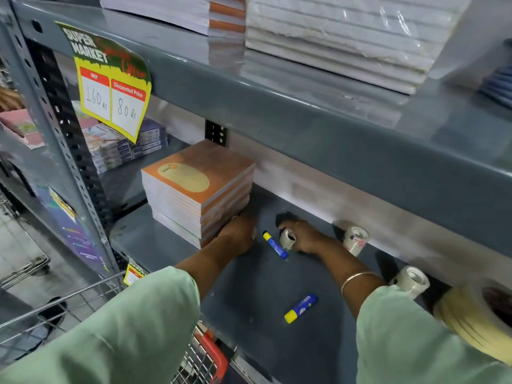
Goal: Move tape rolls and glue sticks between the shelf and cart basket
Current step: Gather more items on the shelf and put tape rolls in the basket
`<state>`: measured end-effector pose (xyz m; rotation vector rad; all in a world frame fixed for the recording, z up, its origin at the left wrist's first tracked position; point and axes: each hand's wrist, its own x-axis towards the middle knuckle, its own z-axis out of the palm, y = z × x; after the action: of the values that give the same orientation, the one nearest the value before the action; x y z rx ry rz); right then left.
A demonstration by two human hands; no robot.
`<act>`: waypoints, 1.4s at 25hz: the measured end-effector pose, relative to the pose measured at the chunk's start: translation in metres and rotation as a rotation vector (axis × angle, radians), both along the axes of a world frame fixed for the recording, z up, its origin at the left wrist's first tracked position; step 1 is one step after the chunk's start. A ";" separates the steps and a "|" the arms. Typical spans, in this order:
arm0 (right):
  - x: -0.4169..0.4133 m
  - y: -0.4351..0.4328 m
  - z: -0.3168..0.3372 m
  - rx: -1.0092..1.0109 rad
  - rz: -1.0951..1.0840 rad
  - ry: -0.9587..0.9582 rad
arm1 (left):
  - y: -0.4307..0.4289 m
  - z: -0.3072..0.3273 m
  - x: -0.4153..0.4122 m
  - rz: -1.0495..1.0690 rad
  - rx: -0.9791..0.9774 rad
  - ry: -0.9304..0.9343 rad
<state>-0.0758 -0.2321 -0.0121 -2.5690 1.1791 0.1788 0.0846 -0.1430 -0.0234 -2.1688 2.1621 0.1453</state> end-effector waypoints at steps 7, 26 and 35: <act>-0.003 0.008 -0.003 -0.017 -0.061 0.039 | 0.010 0.006 -0.007 0.259 0.006 0.238; -0.115 0.170 -0.024 0.134 -0.703 -0.330 | 0.019 -0.006 -0.014 0.199 -0.127 0.300; -0.055 0.101 -0.027 -0.040 -0.608 -0.216 | 0.017 -0.011 -0.013 0.230 -0.113 0.333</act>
<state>-0.1303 -0.1314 -0.0390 -2.0693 1.8051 -0.2526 0.0715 -0.1258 -0.0344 -2.6187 2.1095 0.4374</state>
